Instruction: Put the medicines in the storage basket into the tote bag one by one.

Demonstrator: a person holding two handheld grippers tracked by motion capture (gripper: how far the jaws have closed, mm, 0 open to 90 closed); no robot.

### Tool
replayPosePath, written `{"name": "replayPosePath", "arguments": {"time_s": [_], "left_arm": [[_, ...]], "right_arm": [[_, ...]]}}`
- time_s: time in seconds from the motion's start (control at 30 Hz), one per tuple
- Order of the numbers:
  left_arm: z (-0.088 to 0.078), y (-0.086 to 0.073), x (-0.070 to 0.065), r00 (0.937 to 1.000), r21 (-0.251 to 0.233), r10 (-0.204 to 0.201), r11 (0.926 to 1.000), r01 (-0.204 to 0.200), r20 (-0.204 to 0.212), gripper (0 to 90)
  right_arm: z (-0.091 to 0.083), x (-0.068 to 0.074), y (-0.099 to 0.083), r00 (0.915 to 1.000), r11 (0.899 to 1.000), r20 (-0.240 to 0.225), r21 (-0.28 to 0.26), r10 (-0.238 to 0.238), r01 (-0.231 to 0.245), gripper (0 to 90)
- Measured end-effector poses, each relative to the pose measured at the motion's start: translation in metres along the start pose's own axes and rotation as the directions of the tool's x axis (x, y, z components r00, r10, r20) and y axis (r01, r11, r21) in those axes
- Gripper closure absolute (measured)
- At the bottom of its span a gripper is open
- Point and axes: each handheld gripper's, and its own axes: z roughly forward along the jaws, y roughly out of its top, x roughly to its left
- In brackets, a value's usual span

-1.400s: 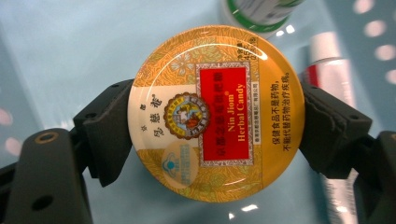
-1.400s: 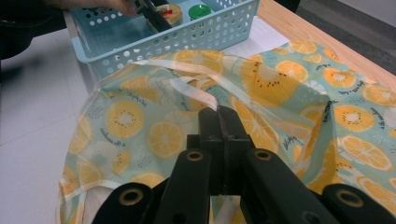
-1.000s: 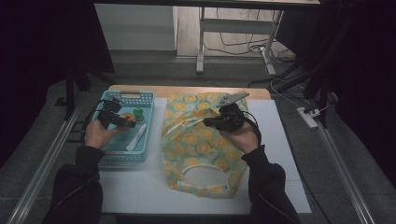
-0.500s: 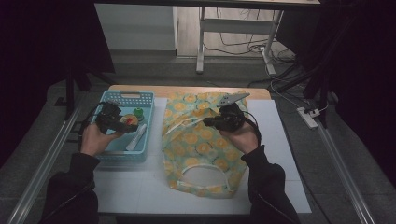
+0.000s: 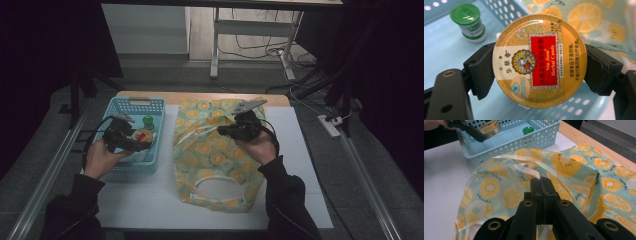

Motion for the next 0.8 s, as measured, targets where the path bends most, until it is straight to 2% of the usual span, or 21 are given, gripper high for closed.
{"name": "replayPosePath", "arguments": {"time_s": [0.17,0.47,0.8], "left_arm": [[-0.002,-0.005,-0.015,0.9992,-0.011,0.025,0.9996,-0.024,0.03,20.4],[-0.003,-0.014,-0.036,0.9964,-0.023,0.062,0.9979,-0.06,0.058,20.4],[-0.005,-0.015,-0.06,0.9909,-0.044,0.089,0.9954,-0.085,0.101,20.3]], "right_arm": [[0.001,0.0,0.0,1.0,1.0,0.0,0.0,-0.002,0.002,90.0],[0.001,0.001,0.0,1.0,1.0,0.001,-0.003,0.001,-0.001,90.0],[0.002,0.0,0.0,1.0,1.0,0.006,-0.004,-0.004,0.004,90.0]]}}
